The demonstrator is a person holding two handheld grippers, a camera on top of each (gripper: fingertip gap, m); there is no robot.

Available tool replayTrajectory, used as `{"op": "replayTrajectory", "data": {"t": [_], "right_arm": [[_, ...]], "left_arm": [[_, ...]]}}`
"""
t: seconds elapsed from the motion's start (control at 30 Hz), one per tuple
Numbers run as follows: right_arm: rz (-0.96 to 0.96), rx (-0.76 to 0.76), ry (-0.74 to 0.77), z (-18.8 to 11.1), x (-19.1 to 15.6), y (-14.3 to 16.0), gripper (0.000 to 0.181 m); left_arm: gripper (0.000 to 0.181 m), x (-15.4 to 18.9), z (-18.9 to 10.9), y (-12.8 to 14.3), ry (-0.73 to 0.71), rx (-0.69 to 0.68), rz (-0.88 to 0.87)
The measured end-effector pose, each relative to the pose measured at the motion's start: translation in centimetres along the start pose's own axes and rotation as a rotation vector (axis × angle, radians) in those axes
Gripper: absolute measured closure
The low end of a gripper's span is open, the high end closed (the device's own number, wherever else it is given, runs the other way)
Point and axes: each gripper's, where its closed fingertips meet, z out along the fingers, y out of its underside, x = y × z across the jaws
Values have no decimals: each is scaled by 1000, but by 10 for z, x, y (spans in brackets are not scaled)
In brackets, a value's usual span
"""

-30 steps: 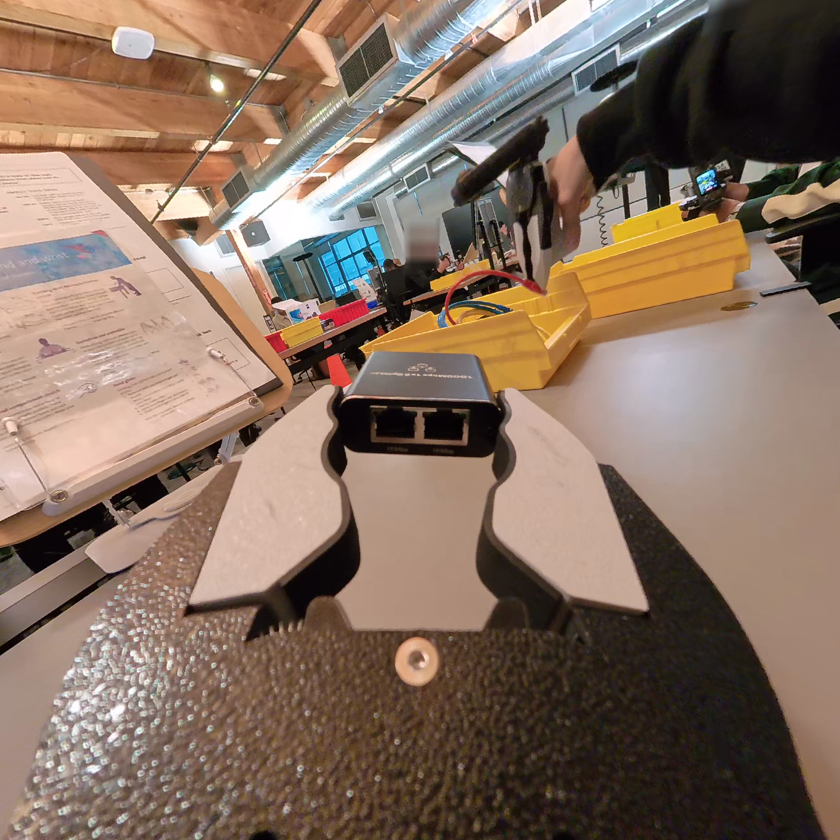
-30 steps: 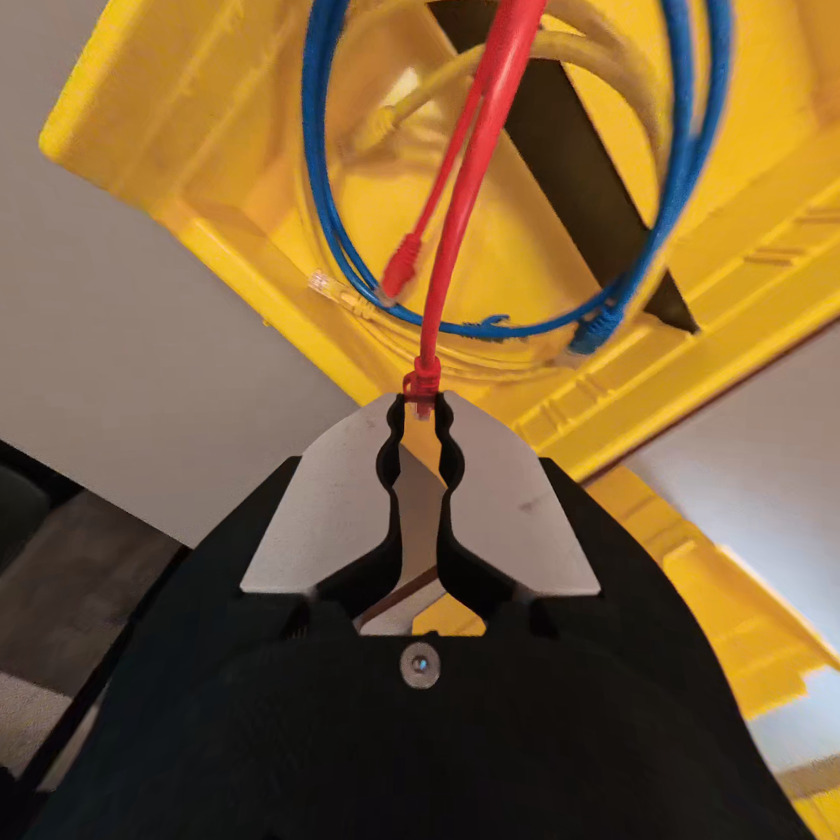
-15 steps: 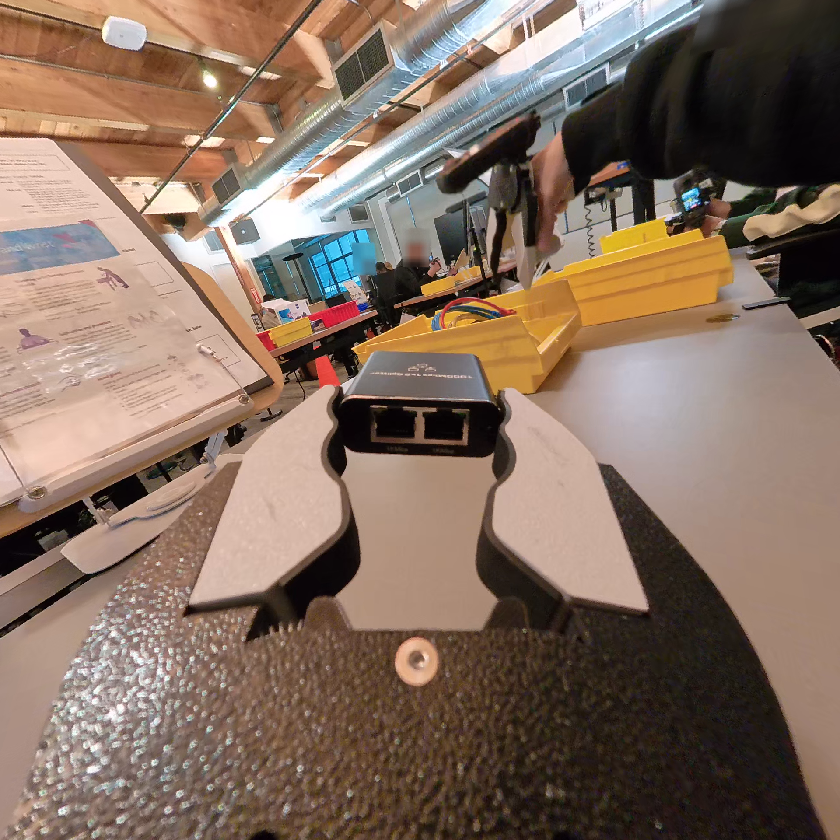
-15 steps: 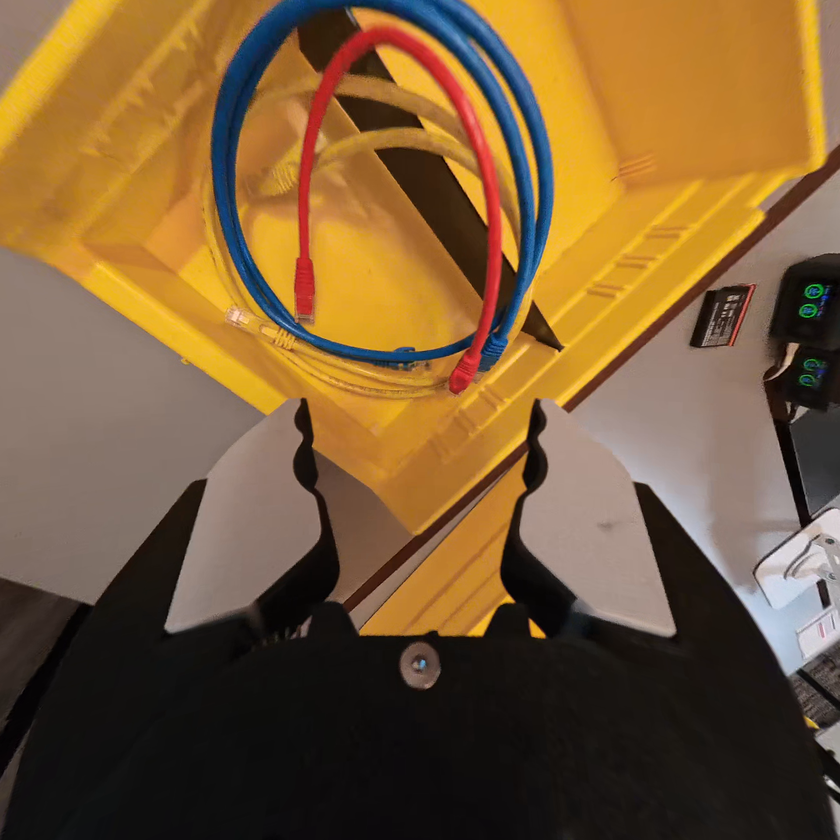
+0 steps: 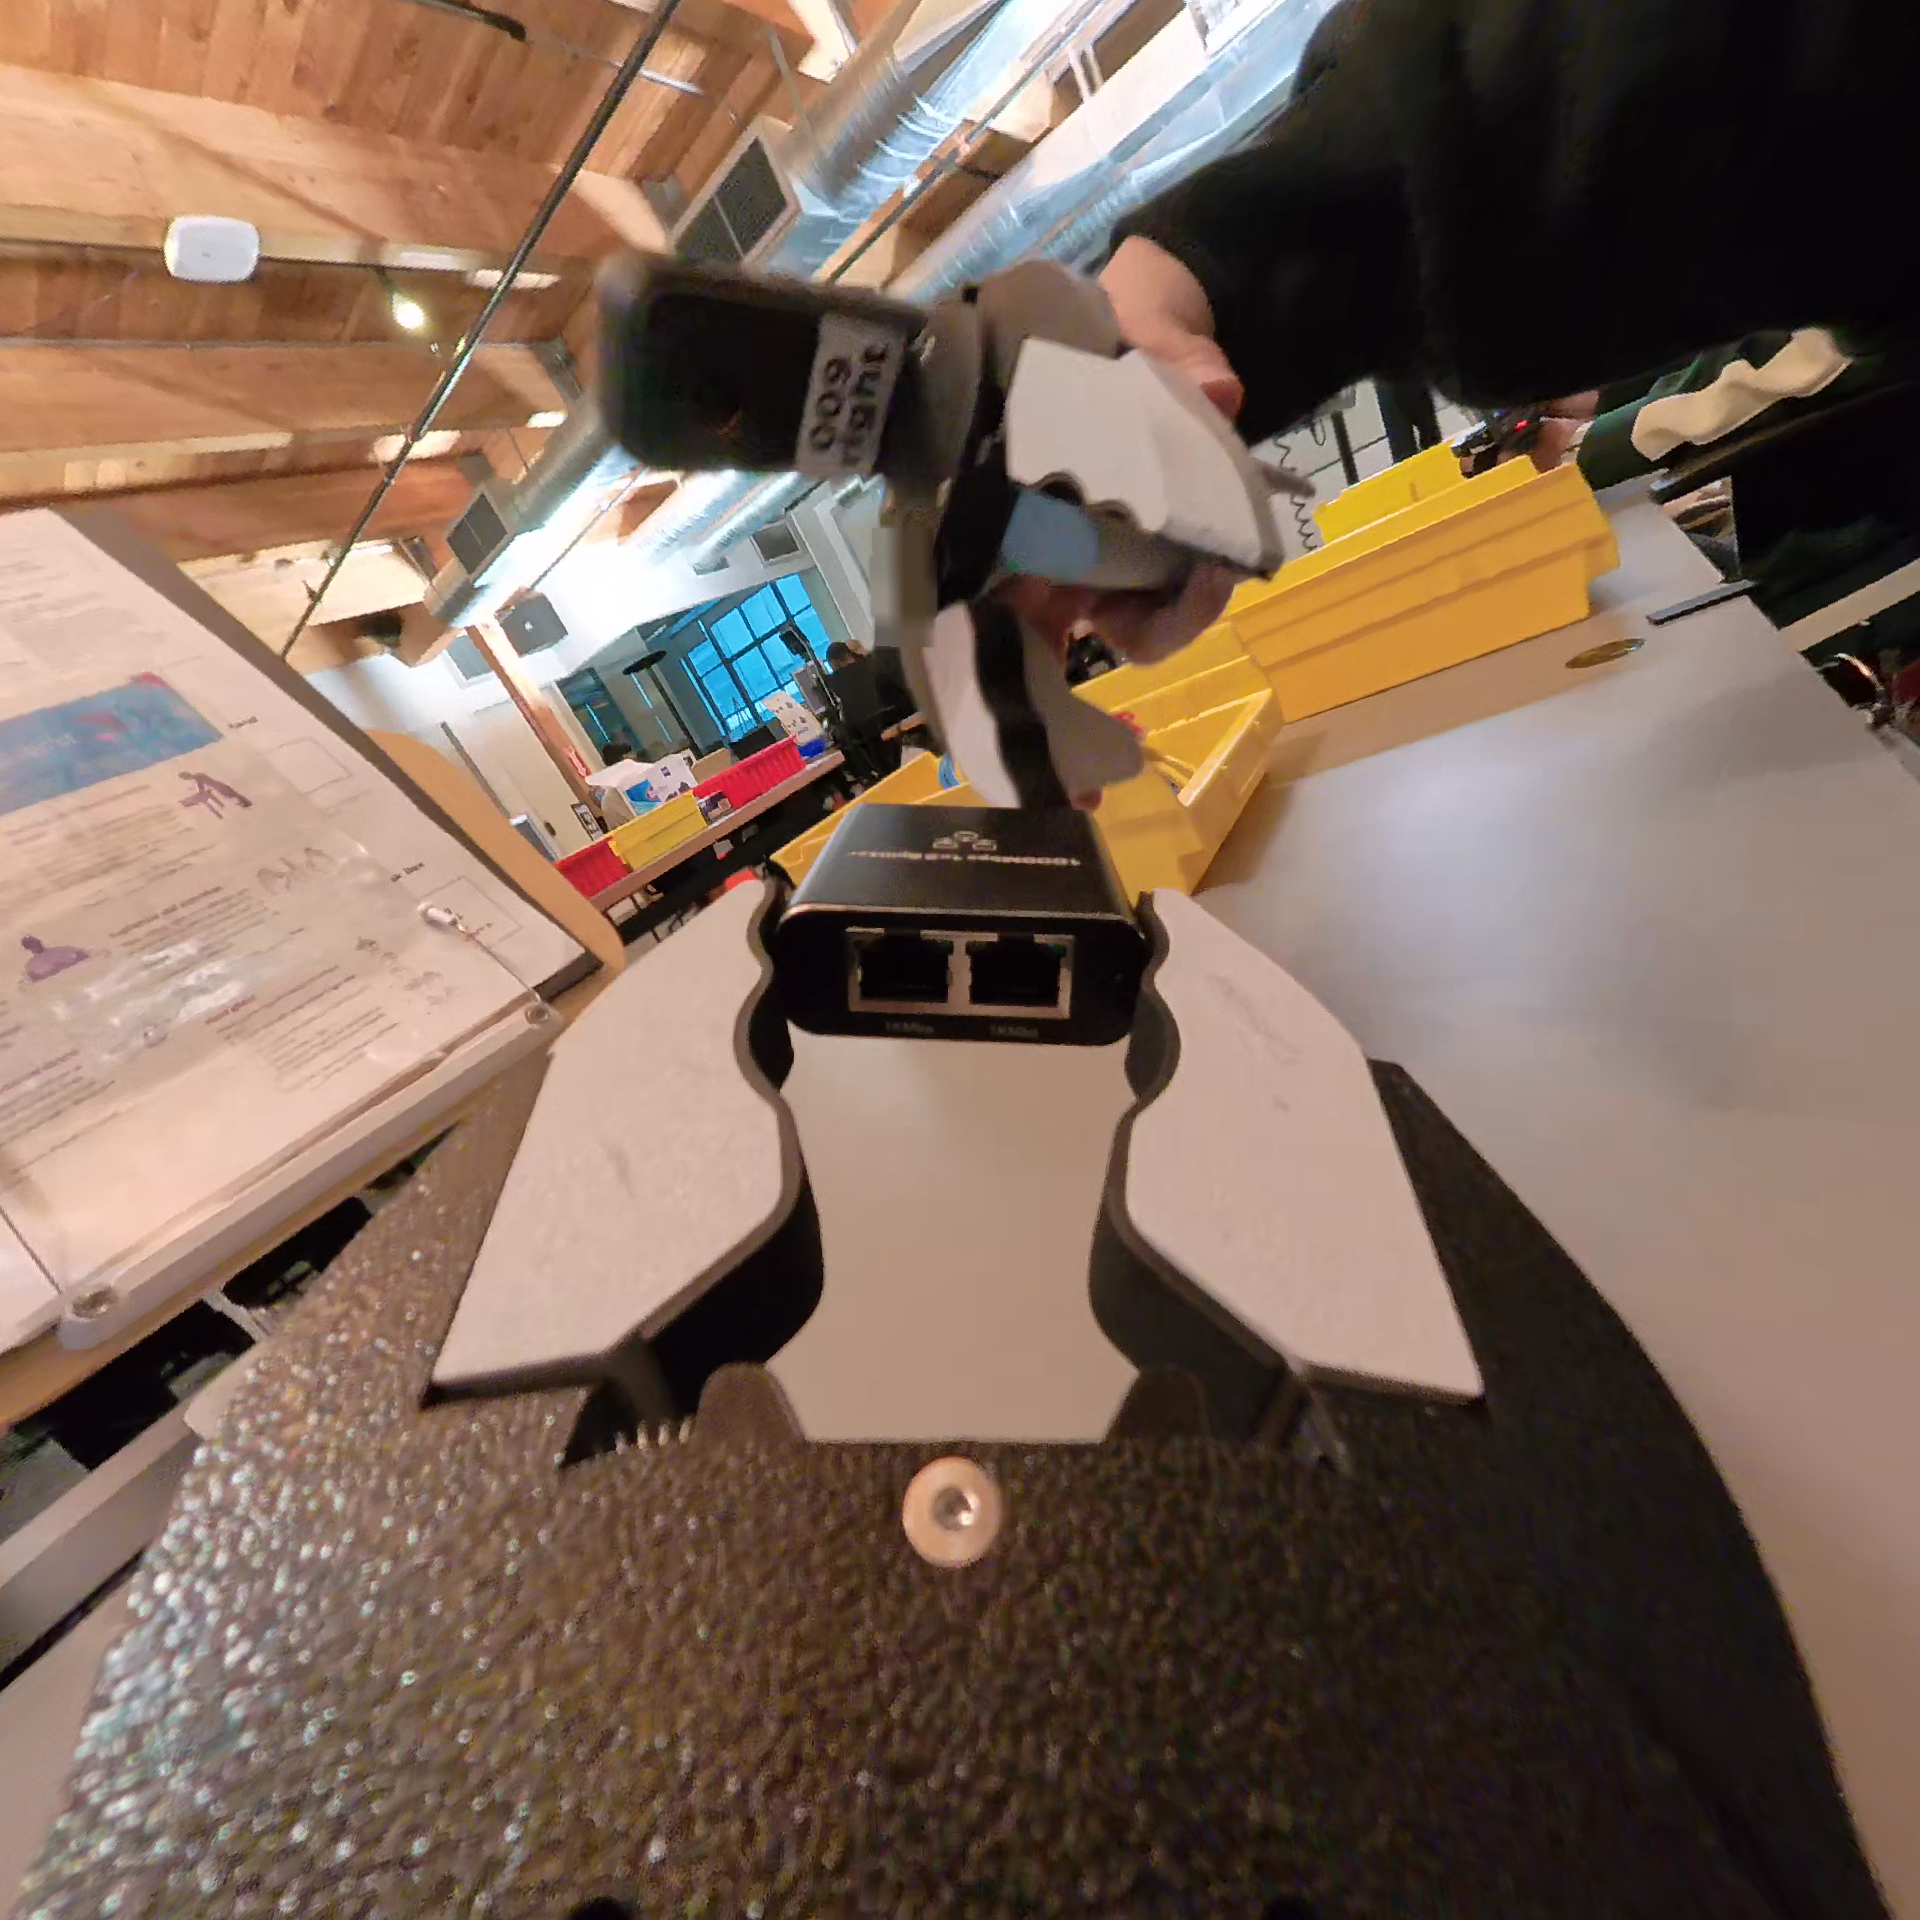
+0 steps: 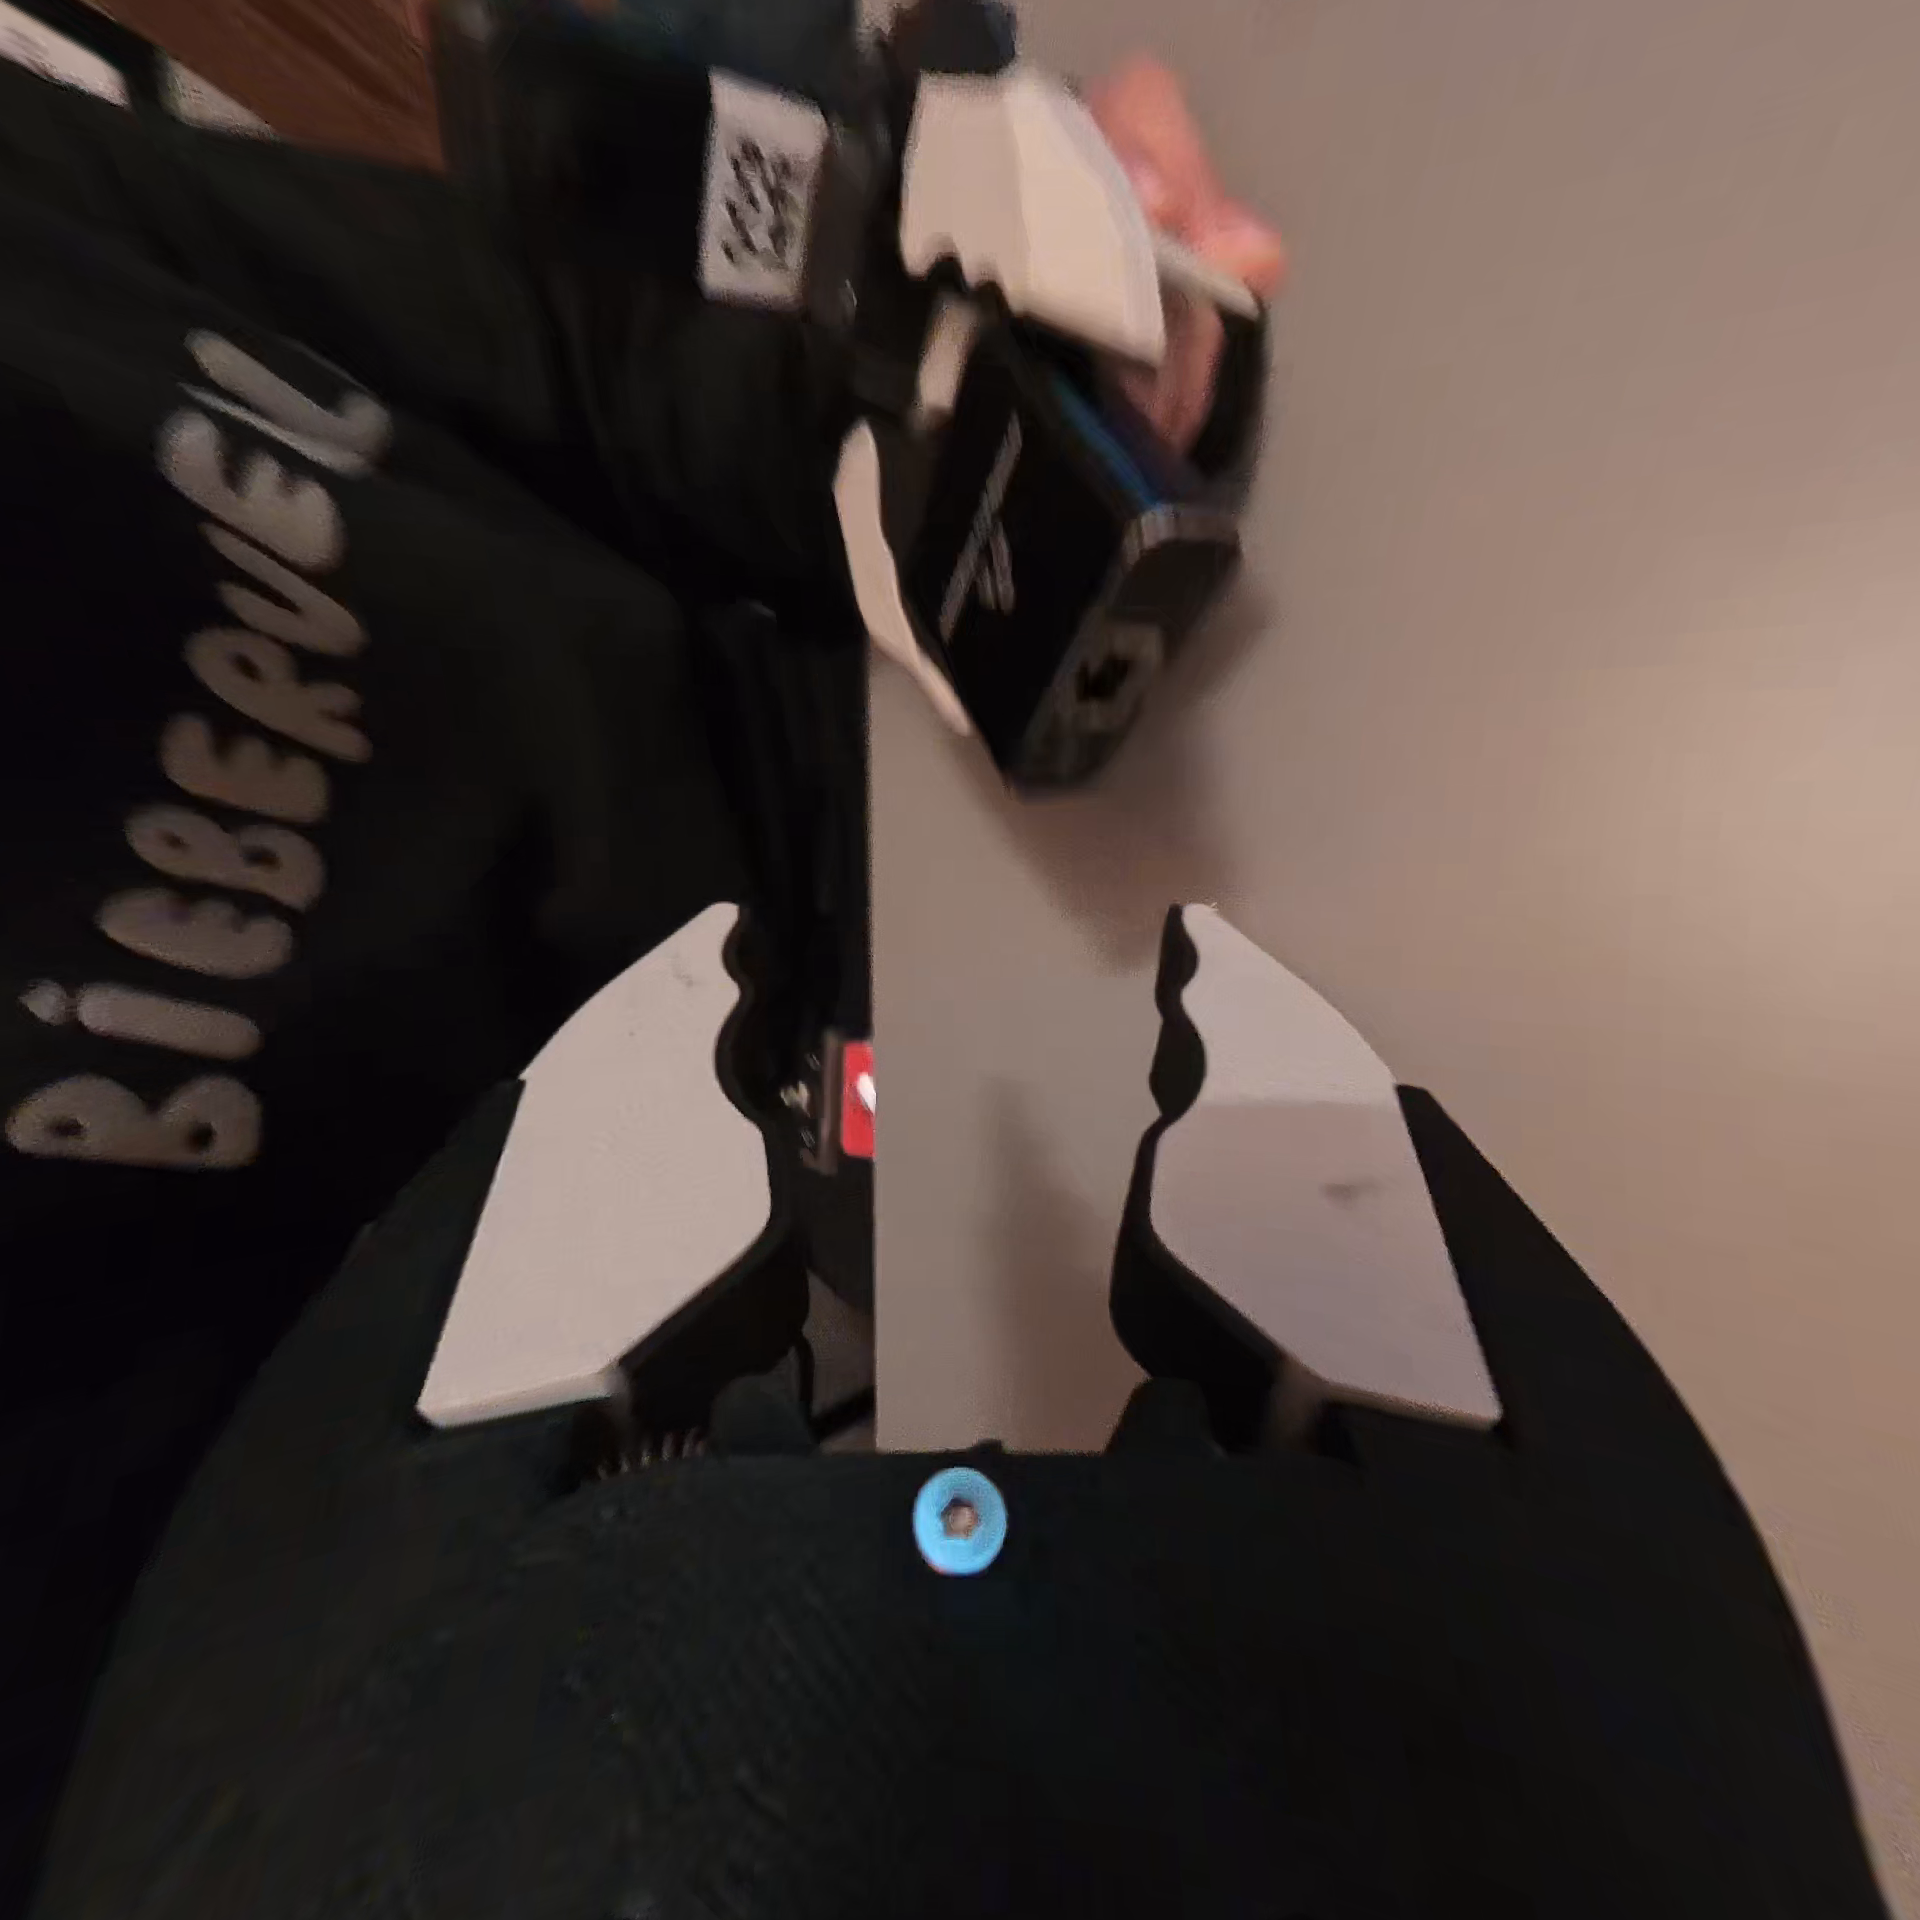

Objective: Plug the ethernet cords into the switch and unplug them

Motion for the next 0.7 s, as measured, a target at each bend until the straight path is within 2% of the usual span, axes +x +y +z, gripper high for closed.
{"op": "replayTrajectory", "data": {"t": [0.1,0.23,0.37,0.4,0.43,0.57,0.7], "right_arm": [[23,86,-91,21,-4,-27,103],[81,230,-300,26,-15,-50,115],[120,344,-393,33,-12,-61,123],[105,374,-424,35,-13,-63,134],[81,411,-429,36,-13,-66,152],[93,478,-358,41,1,-65,155],[135,485,-314,41,7,-57,156]], "left_arm": [[119,1,-1,-7,1,35,16],[119,-3,-5,-15,-10,78,9],[119,-5,-7,-20,-12,111,-10],[119,-6,-7,-20,-14,114,-15],[119,-7,-8,-20,-17,114,-16],[119,-6,-8,-6,3,43,48],[119,-1,-3,0,23,19,16]]}}
